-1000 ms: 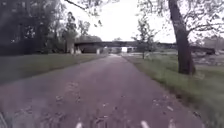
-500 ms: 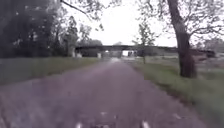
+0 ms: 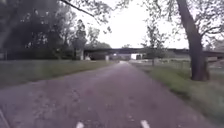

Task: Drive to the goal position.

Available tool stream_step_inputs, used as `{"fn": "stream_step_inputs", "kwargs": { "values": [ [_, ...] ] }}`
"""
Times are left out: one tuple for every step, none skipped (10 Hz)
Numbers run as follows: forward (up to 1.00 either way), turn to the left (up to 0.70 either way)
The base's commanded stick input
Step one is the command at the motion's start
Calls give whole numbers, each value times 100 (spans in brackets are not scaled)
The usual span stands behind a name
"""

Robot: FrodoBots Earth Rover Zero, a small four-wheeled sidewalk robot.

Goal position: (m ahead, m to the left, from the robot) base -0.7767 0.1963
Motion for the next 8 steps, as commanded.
{"fn": "stream_step_inputs", "kwargs": {
  "values": [
    [70, 0],
    [70, 0],
    [70, 0],
    [70, 0],
    [70, 0],
    [70, 0],
    [70, 0],
    [70, 0]
  ]
}}
